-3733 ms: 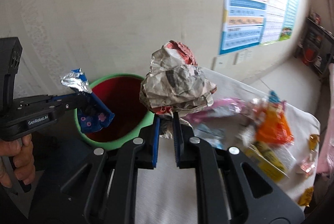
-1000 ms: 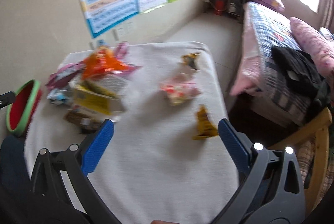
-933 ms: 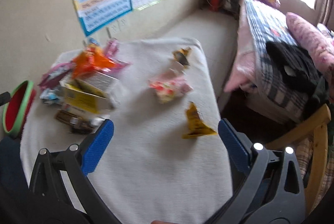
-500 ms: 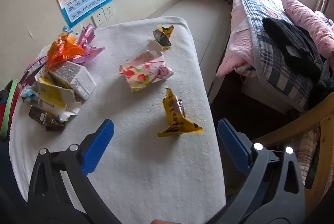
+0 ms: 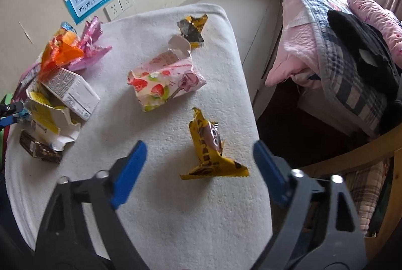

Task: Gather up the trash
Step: 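Grasp the silver-blue wrapper with the left gripper while the right gripper grasps the yellow wrapper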

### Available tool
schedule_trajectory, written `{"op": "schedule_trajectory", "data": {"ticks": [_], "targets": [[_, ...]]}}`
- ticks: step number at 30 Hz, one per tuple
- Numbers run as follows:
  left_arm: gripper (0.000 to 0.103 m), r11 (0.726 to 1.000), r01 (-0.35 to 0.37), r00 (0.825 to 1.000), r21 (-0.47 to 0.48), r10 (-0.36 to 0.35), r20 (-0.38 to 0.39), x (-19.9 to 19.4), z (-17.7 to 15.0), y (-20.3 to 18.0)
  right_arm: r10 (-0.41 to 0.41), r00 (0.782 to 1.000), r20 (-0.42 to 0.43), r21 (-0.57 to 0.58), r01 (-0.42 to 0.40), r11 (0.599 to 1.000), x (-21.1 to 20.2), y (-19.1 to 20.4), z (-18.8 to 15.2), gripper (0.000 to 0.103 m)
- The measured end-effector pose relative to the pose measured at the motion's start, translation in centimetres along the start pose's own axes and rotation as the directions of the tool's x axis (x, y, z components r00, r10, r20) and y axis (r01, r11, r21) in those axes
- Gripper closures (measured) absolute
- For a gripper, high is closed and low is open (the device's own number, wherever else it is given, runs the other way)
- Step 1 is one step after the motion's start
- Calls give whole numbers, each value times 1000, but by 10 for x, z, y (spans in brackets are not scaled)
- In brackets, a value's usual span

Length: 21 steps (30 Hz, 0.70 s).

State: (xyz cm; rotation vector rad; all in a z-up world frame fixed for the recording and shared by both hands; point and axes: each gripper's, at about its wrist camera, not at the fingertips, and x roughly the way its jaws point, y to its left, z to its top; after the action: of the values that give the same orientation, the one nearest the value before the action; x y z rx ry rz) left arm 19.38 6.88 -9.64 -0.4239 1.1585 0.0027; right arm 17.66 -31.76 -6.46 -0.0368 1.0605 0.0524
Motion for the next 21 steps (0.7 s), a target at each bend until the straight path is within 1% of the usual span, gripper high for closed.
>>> {"op": "schedule_trajectory", "data": {"ticks": [1, 2, 3, 4, 5, 6, 7, 8, 9, 10, 13, 21], "targets": [[32, 1000, 2, 1000, 5, -2, -5, 1, 0, -1, -1, 1000, -18, -2, 1, 1000, 5, 0, 0, 35], [36, 1000, -3, 1000, 12, 3, -12, 4, 0, -2, 3, 999, -34, 6, -2, 1000, 9, -1, 1, 38], [43, 1000, -8, 1000, 17, 9, -15, 5, -1, -4, 11, 999, -44, 17, -10, 1000, 11, -3, 1, 47], [47, 1000, -11, 1000, 22, 11, -15, 6, 0, -4, 18, 999, -50, 24, -17, 1000, 12, -3, 1, 58], [49, 999, -13, 1000, 30, 13, -11, 5, 0, -6, 19, 998, -53, 21, -18, 1000, 13, -3, 1, 62], [54, 999, -11, 1000, 36, 11, -8, 5, -1, -6, 22, 998, -53, 18, -21, 1000, 13, -2, 1, 72], [58, 999, -7, 1000, 47, 7, -7, 3, -2, -8, 28, 998, -54, 18, -27, 999, 13, -2, 1, 76], [59, 999, -8, 1000, 51, 8, -6, 2, -1, -7, 36, 998, -52, 19, -35, 999, 12, -1, 0, 78], [61, 999, -7, 1000, 54, 8, -3, 0, -2, -8, 37, 998, -48, 14, -37, 999, 11, -1, 0, 84], [62, 999, -4, 1000, 54, 4, -1, -1, -3, -8, 38, 998, -43, 7, -37, 999, 9, 0, -1, 87], [65, 998, -2, 1000, 66, 1, 17, -10, -8, -12, 45, 998, -34, -2, -45, 999, 2, 3, -2, 90], [65, 992, -10, 997, 129, 1, 73, -45, -23, -21, 72, 997, 27, -21, -72, 997, -29, 18, 1, 90]]}}
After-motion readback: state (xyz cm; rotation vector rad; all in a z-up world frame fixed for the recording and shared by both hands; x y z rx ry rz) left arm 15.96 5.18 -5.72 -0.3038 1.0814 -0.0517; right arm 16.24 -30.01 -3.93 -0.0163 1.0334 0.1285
